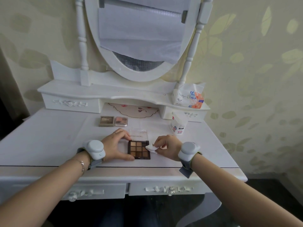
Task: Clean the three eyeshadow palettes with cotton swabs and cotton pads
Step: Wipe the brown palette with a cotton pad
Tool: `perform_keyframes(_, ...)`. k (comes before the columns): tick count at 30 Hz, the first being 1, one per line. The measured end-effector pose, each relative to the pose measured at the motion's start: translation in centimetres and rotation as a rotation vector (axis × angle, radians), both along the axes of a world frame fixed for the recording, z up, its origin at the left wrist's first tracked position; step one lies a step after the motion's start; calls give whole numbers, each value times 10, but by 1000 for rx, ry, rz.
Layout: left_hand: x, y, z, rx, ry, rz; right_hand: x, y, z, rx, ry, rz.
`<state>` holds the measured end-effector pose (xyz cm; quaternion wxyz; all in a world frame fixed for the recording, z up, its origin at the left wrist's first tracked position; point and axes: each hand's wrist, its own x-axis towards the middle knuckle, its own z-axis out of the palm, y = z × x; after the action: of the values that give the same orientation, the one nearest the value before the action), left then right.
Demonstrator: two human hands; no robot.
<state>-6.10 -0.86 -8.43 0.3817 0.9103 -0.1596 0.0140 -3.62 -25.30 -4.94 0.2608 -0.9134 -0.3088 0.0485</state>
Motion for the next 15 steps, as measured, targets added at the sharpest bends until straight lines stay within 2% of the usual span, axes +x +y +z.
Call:
perform_keyframes(6,0,-1,1,-1,3,9,-9,-7,-1,8,33,10)
perform_keyframes(12,2,1,2,11,17,9,-11,-13,6,-18,224,67)
perform_keyframes(15,1,0,2,8,27,9,-11,-14,13,167,385,28)
